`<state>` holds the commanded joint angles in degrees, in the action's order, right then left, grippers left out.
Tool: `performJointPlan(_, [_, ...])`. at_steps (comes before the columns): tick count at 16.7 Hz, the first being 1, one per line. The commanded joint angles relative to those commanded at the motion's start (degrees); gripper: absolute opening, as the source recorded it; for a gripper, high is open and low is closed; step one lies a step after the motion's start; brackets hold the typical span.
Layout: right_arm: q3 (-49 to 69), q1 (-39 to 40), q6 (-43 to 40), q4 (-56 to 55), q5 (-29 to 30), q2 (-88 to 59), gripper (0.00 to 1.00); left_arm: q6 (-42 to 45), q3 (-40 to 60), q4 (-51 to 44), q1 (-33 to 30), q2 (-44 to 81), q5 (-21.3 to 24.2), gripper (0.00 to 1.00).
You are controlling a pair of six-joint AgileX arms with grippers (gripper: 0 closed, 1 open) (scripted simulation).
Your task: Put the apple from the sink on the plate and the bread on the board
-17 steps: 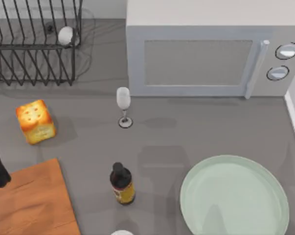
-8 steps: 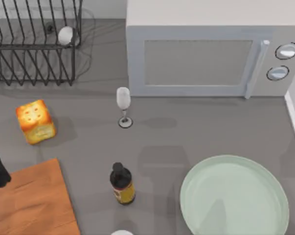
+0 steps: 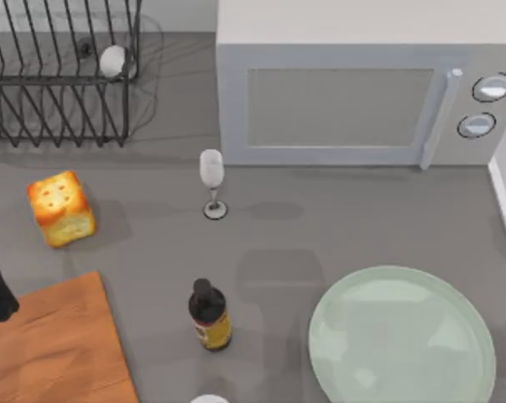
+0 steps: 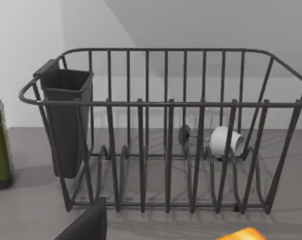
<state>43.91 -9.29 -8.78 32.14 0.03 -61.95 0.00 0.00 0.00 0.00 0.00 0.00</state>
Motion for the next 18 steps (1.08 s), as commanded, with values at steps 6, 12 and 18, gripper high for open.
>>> performJointPlan(6, [20.95,-4.44,-4.19,15.33,0.02,-32.36,1.00,0.00,0.00,0.00,0.00,0.00,0.00,1.00])
performJointPlan(12, [31.57,-6.68,-6.31,23.11,0.02,-47.90,1.00,0.00,0.00,0.00,0.00,0.00,0.00,1.00])
performJointPlan(18, [31.67,-6.45,-6.32,23.10,0.03,-48.33,1.00,0.00,0.00,0.00,0.00,0.00,0.00,1.00])
